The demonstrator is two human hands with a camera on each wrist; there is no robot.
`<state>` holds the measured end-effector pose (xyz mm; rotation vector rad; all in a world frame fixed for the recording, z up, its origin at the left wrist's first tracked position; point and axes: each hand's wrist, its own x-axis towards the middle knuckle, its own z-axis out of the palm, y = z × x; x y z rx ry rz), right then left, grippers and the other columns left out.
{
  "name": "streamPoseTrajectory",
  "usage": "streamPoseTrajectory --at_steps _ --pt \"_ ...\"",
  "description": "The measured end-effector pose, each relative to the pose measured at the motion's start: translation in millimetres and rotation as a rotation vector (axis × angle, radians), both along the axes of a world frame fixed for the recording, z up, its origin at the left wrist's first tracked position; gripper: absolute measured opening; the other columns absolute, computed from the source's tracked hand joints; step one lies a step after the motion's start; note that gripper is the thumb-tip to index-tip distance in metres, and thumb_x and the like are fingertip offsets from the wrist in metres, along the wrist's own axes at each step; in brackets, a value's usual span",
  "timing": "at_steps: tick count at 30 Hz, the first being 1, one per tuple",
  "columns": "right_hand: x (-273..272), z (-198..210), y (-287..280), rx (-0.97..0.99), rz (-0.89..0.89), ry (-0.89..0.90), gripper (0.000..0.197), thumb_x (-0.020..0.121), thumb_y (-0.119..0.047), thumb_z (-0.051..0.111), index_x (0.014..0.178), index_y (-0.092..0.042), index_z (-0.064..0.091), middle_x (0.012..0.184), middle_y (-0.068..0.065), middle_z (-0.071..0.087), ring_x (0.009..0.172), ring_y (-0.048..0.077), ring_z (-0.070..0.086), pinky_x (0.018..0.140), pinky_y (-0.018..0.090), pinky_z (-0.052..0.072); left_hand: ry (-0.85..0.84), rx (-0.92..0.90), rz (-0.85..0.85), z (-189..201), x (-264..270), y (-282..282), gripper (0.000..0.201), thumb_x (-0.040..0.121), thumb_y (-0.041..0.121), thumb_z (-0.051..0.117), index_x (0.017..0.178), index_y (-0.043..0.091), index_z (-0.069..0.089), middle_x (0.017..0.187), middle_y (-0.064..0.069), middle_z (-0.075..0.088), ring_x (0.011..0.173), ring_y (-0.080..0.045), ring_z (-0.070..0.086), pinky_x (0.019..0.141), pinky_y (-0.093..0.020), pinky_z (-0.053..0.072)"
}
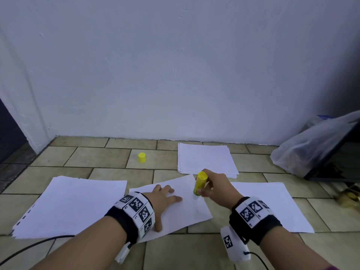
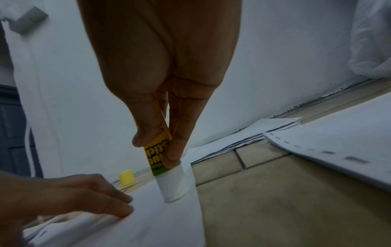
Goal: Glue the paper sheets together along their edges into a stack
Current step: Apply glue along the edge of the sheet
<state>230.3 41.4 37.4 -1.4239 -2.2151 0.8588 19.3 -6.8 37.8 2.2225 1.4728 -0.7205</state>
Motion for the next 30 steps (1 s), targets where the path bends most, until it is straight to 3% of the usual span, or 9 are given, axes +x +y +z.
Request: streamPoseTrajectory --at_steps 3,5,9,12,16,20,22,26,30 --pt "11.1 0.3 -12.3 -0.002 0.065 -0.026 0.025 0.077 -0.010 0.071 0.076 -0.028 0.054 0.087 -0.003 0.070 0.070 0.017 0.065 0.068 0.027 0.050 0.006 -0.013 -0.030 4.1 -1.7 4.1 0.107 0.075 0.023 0.080 0.151 0.040 0.007 0.156 0.000 0.003 0.142 -0.028 0.008 0.110 -0.051 0.033" --pt "17.0 1.7 -20.3 -0.007 0.095 -0.039 0.021 0.078 -0.010 0.069 0.079 -0.025 0.055 0.087 -0.002 0.070 0.072 0.017 0.066 0.069 0.027 0.051 0.015 -0.033 -0.054 9.7 -3.0 5.4 0.105 0.077 0.022 0.080 0.152 0.038 0.008 0.157 0.000 0.003 0.143 -0.029 0.008 0.113 -0.049 0.027" --pt "24.6 4.6 -25.8 -0.010 0.135 -0.098 0.018 0.080 -0.012 0.070 0.081 -0.022 0.055 0.088 -0.002 0.069 0.070 0.013 0.064 0.072 0.024 0.050 0.049 -0.025 -0.091 13.4 -3.8 4.1 0.094 0.084 0.015 0.072 0.152 0.038 0.010 0.157 -0.001 0.003 0.142 -0.030 0.011 0.110 -0.048 0.031" --pt "26.9 11.4 -22.3 -0.037 0.131 -0.104 0.019 0.076 -0.014 0.074 0.081 -0.019 0.056 0.089 0.001 0.068 0.073 0.017 0.065 0.075 0.033 0.054 0.069 0.013 -0.111 13.2 -3.6 1.1 0.089 0.087 0.012 0.066 0.152 0.037 0.011 0.157 -0.003 0.006 0.141 -0.030 0.017 0.109 -0.042 0.032" --pt "28.3 18.1 -12.3 -0.042 -0.089 0.199 0.020 0.072 -0.009 0.078 0.079 -0.011 0.059 0.084 0.011 0.071 0.070 0.028 0.069 0.072 0.043 0.058 0.118 0.073 -0.065 13.5 -1.3 -6.1 0.092 0.080 0.030 0.075 0.151 0.027 0.017 0.146 -0.008 0.023 0.130 -0.028 0.034 0.097 -0.039 0.040" --pt "20.7 20.1 -5.5 -0.026 -0.245 0.404 0.015 0.075 -0.002 0.075 0.080 -0.001 0.062 0.078 0.008 0.071 0.068 0.033 0.070 0.072 0.049 0.058 0.098 0.136 -0.058 7.6 -3.6 -14.9 0.099 0.074 0.049 0.076 0.147 0.011 0.020 0.154 -0.006 0.009 0.140 -0.024 0.015 0.107 -0.042 0.036" --pt "13.8 19.2 -4.7 -0.037 -0.267 0.425 0.012 0.076 -0.001 0.073 0.081 0.000 0.062 0.079 0.010 0.070 0.068 0.031 0.069 0.071 0.047 0.058 0.005 0.107 -0.021 4.8 -7.0 -17.2 0.096 0.076 0.047 0.075 0.147 0.013 0.019 0.156 -0.001 0.003 0.142 -0.022 0.012 0.108 -0.044 0.036" --pt "-1.5 14.2 -0.2 -0.059 -0.290 0.391 0.013 0.081 -0.008 0.070 0.089 -0.004 0.061 0.088 0.014 0.069 0.072 0.029 0.069 0.072 0.041 0.059 -0.051 0.104 0.058 7.6 -10.8 -16.6 0.083 0.082 0.047 0.069 0.148 0.023 0.024 0.150 -0.002 0.020 0.135 -0.023 0.027 0.104 -0.043 0.039" --pt "-20.1 11.1 5.3 -0.026 -0.280 0.336 0.014 0.083 -0.014 0.070 0.087 -0.016 0.057 0.093 0.009 0.068 0.076 0.026 0.068 0.064 0.023 0.054 -0.016 0.139 0.092 7.7 -7.3 -12.5 0.078 0.084 0.046 0.067 0.146 0.020 0.027 0.143 -0.007 0.027 0.132 -0.025 0.030 0.102 -0.043 0.041"
